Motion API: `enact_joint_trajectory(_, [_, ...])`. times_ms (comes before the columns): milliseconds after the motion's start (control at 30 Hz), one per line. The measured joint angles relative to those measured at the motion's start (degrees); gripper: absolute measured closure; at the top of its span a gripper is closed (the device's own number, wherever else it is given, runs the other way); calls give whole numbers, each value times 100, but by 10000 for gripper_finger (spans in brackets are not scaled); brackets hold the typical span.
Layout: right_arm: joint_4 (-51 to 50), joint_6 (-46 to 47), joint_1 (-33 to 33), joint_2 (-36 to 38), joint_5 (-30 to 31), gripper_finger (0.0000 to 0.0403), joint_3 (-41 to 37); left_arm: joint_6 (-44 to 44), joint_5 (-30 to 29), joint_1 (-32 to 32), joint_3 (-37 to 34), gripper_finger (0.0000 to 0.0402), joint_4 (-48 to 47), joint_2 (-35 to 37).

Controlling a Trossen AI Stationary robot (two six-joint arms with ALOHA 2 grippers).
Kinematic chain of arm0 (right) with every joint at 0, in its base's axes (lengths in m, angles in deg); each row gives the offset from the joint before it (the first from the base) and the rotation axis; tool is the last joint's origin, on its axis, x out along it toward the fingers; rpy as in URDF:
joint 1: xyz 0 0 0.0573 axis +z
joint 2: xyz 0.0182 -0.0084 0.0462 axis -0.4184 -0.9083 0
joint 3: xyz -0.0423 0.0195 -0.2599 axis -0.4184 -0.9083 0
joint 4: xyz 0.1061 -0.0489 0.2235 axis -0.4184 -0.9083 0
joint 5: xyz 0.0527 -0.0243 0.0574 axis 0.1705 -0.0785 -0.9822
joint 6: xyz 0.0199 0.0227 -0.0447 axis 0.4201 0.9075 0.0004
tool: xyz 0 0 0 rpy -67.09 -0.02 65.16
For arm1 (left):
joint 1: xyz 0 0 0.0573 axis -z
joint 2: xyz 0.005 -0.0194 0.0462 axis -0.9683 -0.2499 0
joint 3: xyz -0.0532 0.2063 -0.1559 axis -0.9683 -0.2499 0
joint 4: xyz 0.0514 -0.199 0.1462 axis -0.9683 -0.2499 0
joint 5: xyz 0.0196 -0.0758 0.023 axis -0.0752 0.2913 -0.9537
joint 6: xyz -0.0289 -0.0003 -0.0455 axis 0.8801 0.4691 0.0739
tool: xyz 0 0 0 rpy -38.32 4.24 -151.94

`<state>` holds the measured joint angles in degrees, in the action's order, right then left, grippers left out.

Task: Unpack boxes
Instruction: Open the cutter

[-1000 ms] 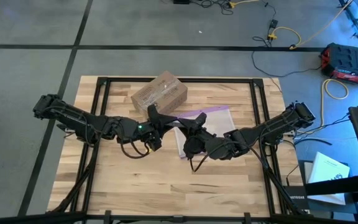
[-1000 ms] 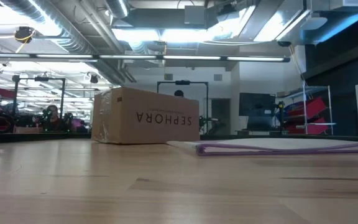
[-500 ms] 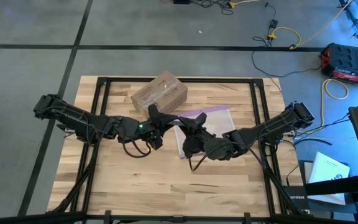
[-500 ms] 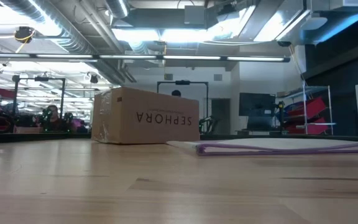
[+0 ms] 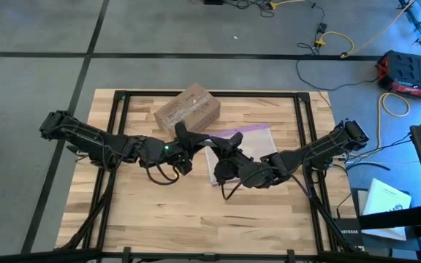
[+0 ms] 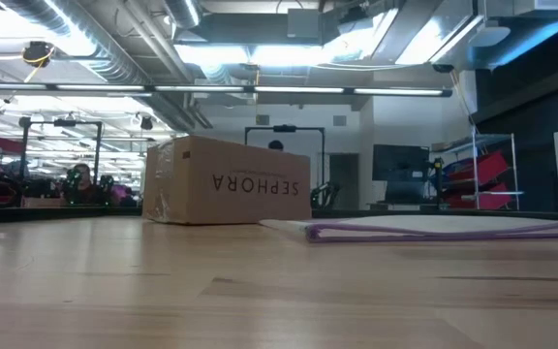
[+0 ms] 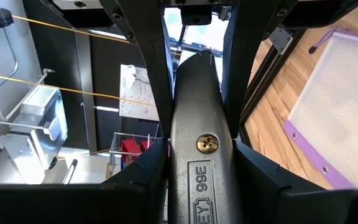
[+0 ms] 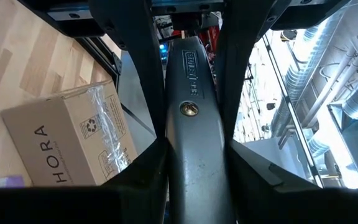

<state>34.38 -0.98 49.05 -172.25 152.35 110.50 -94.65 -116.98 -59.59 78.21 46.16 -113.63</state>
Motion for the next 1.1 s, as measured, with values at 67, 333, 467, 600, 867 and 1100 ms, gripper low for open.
enact_joint_trajectory(67, [0,-3,0,0,15,291,0,-2,-10,-1,0,277,-6,0])
enact_joint_trajectory(333, [-2,-15,2,0,137,292,0,-26,-7,-54,0,277,-10,-2])
enact_joint_trajectory(467, [-4,-17,2,0,146,292,0,-37,-13,-68,0,277,-16,-2])
enact_joint_trajectory(600, [-4,-20,2,0,176,292,0,-59,-40,-76,0,277,-17,-2])
enact_joint_trajectory(867, [-4,-27,2,0,199,292,0,-85,-73,-86,0,277,-21,-2])
enact_joint_trajectory(1100, [0,-126,2,0,263,292,0,-109,-27,-190,0,277,-19,-2])
